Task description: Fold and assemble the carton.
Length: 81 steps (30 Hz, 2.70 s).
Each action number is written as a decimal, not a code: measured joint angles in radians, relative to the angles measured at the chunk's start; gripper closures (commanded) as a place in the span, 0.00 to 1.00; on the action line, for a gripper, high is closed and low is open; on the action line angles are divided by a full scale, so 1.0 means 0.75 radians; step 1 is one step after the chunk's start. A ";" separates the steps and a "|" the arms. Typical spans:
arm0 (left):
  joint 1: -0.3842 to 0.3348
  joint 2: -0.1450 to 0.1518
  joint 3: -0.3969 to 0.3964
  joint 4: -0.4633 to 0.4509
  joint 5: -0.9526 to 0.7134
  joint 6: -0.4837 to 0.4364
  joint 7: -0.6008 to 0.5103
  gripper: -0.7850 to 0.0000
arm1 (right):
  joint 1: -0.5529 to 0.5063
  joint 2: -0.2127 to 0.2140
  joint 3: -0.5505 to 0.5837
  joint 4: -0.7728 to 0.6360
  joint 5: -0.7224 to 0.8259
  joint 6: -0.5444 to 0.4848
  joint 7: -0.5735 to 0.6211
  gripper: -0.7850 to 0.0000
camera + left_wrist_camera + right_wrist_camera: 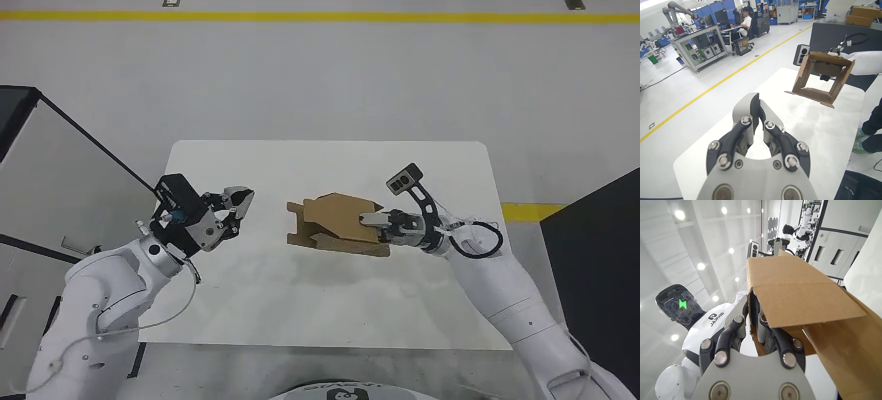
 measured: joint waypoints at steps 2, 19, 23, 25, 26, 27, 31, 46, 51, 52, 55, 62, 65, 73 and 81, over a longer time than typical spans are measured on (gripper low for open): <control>0.000 0.000 0.001 0.000 -0.002 0.000 0.000 1.00 | 0.000 0.000 0.000 -0.001 -0.002 -0.001 -0.001 1.00; -0.048 0.013 0.160 -0.067 0.041 -0.073 -0.158 1.00 | -0.016 -0.013 -0.016 -0.025 -0.087 0.008 -0.091 1.00; -0.073 0.015 0.192 -0.058 0.027 -0.097 -0.162 1.00 | -0.021 -0.015 -0.013 -0.034 -0.096 -0.015 -0.079 1.00; -0.086 0.016 0.210 -0.053 0.018 -0.108 -0.163 1.00 | -0.024 -0.016 -0.009 -0.038 -0.103 -0.024 -0.074 1.00; -0.091 0.017 0.216 -0.051 0.014 -0.110 -0.163 1.00 | -0.025 -0.015 -0.007 -0.039 -0.108 -0.026 -0.071 1.00; -0.096 0.017 0.222 -0.049 0.009 -0.112 -0.163 1.00 | -0.026 -0.015 -0.005 -0.041 -0.114 -0.027 -0.069 1.00; -0.113 0.019 0.246 -0.044 0.001 -0.107 -0.169 1.00 | -0.036 -0.013 0.002 -0.056 -0.137 -0.029 -0.058 1.00; -0.122 0.027 0.274 -0.041 -0.004 -0.053 -0.165 1.00 | -0.072 -0.007 0.022 -0.102 -0.204 -0.027 -0.029 1.00; -0.121 0.029 0.275 -0.044 -0.002 -0.045 -0.165 1.00 | -0.081 -0.004 0.027 -0.118 -0.226 -0.028 -0.016 1.00; -0.121 0.030 0.276 -0.045 0.001 -0.042 -0.165 1.00 | -0.083 -0.004 0.027 -0.121 -0.233 -0.028 -0.014 1.00; -0.123 0.032 0.280 -0.047 0.008 -0.037 -0.164 1.00 | -0.087 -0.002 0.028 -0.130 -0.252 -0.024 -0.012 1.00; -0.134 0.035 0.294 -0.044 0.015 -0.034 -0.159 1.00 | -0.091 0.001 0.027 -0.146 -0.282 -0.015 0.003 1.00; -0.141 0.037 0.303 -0.045 0.022 -0.039 -0.160 1.00 | -0.091 0.003 0.028 -0.151 -0.296 -0.007 0.013 1.00; -0.174 0.040 0.331 -0.038 0.028 -0.043 -0.169 1.00 | -0.089 0.006 0.033 -0.156 -0.308 0.008 0.026 1.00; -0.222 0.042 0.378 -0.030 0.040 -0.046 -0.190 1.00 | -0.084 0.010 0.035 -0.157 -0.326 0.025 0.039 1.00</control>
